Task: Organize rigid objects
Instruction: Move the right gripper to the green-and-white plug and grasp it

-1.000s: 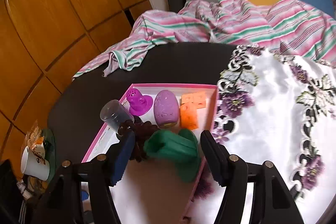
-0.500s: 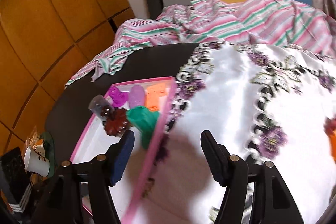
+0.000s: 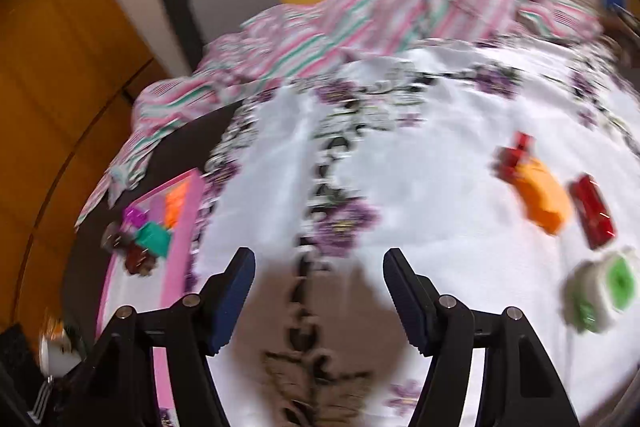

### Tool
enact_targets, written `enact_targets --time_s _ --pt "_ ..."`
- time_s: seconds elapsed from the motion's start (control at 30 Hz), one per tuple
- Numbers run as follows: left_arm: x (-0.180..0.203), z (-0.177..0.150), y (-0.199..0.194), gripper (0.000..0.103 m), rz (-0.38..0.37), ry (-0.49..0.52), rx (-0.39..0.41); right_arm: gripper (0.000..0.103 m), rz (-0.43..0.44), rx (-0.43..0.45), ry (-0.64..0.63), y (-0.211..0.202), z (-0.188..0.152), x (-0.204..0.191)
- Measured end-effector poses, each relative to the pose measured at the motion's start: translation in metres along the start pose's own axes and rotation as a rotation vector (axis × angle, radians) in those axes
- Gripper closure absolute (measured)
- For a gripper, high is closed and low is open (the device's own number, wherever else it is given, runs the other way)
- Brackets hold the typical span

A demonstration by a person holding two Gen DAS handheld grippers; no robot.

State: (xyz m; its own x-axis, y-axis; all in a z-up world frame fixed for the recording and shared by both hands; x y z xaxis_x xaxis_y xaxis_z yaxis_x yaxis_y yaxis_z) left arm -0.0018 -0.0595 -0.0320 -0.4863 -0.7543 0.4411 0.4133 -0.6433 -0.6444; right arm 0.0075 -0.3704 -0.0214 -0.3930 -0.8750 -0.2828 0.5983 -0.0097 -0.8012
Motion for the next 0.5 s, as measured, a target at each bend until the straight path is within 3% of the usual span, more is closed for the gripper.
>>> enact_targets --time_s 0.13,0.33,0.5 --pt "0.012 0.0 0.004 0.059 -0.019 0.024 -0.01 0.033 -0.185 0.023 0.18 -0.016 0.008 0.056" --pt "0.022 -0.002 0.009 0.059 -0.036 0.046 -0.03 0.024 -0.374 0.08 0.522 -0.042 0.011 0.146" --pt "0.024 -0.002 0.009 0.059 -0.044 0.048 -0.035 0.021 -0.429 0.033 0.653 -0.038 0.006 0.184"
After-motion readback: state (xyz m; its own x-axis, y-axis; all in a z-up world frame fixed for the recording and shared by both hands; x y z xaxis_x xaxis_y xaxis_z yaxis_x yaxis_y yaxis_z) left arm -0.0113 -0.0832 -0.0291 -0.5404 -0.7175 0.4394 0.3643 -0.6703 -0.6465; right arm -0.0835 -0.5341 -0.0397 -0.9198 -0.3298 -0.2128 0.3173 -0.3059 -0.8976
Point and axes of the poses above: each gripper's, at about its wrist camera, not at the fingertips, and y roughly the way its jaws point, x to its right, z to its top, the point moved 2 cm from there along y, roughly the way its jaws point, and after that the axes turned 4 degrees about -z, right-handed, at the moved point
